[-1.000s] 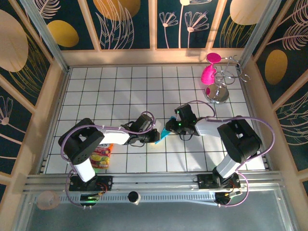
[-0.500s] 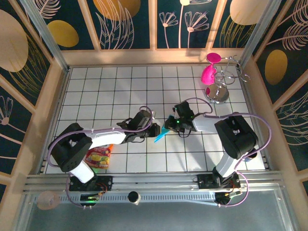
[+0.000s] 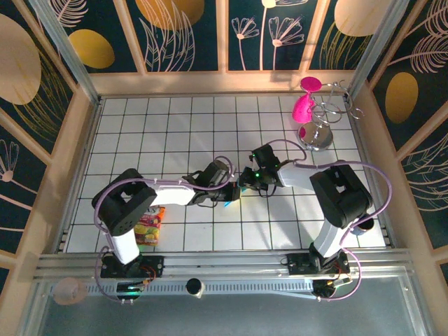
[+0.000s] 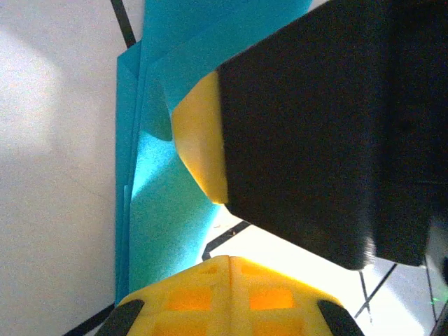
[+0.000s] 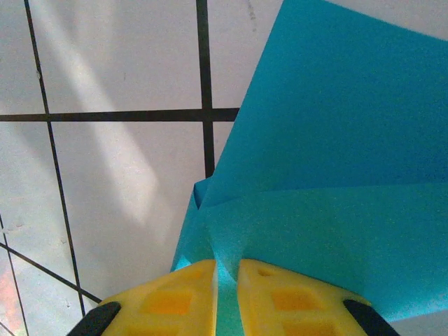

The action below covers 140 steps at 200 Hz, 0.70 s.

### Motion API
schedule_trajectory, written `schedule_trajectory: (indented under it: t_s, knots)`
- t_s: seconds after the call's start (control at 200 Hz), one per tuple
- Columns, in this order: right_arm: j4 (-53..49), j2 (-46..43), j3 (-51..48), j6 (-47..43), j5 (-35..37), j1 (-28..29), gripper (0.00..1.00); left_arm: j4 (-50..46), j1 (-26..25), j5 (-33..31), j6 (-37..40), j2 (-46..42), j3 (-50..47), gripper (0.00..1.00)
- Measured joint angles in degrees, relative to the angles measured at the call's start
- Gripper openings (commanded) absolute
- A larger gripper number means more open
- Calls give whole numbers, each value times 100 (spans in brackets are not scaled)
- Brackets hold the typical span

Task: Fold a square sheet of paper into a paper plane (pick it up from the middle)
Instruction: Fold the wing for the fifth time at the center of the table.

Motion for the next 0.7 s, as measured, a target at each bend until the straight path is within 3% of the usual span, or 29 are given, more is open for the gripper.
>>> schedule_trajectory:
  t_s: [0.701]
  knots:
    - [-103, 155, 179, -282, -4, -2, 16, 105, 94, 11, 140, 195, -52, 0]
